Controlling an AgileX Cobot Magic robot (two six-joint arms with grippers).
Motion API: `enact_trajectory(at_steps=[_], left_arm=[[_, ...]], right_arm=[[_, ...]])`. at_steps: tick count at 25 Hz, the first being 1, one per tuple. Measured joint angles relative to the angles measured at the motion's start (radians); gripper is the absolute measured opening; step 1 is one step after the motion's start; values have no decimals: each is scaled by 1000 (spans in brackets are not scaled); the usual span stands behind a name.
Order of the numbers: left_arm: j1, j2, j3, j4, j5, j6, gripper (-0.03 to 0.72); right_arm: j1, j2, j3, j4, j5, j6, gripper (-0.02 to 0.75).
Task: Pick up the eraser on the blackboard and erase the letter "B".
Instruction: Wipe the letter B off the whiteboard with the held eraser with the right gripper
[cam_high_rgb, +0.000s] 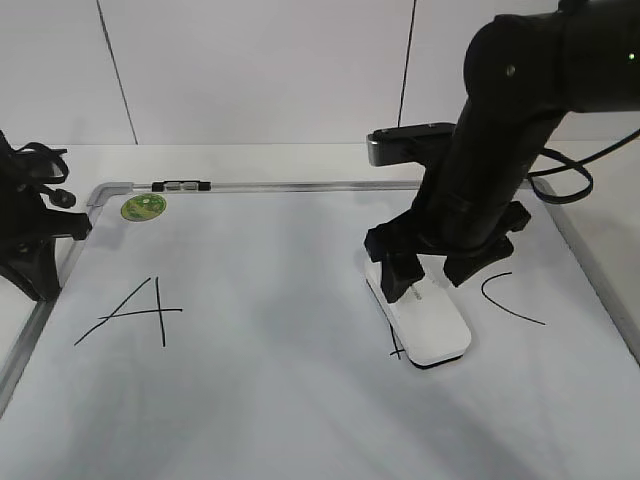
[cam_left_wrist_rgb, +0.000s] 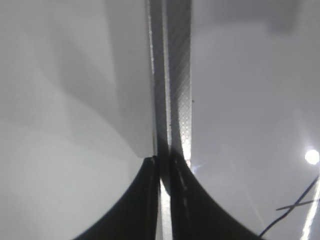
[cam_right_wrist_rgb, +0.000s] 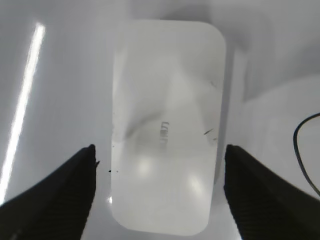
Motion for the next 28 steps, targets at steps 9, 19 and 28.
enact_trajectory(at_steps=[9,19,28], left_arm=[[0,0,0,0,0,0,20],[0,0,0,4,0,0,20],[0,0,0,4,0,0,20]], right_arm=[[0,59,-49,1,-7,0,634],[0,88,-68,1,17,8,634],[0,130,-72,4,58,11,634]])
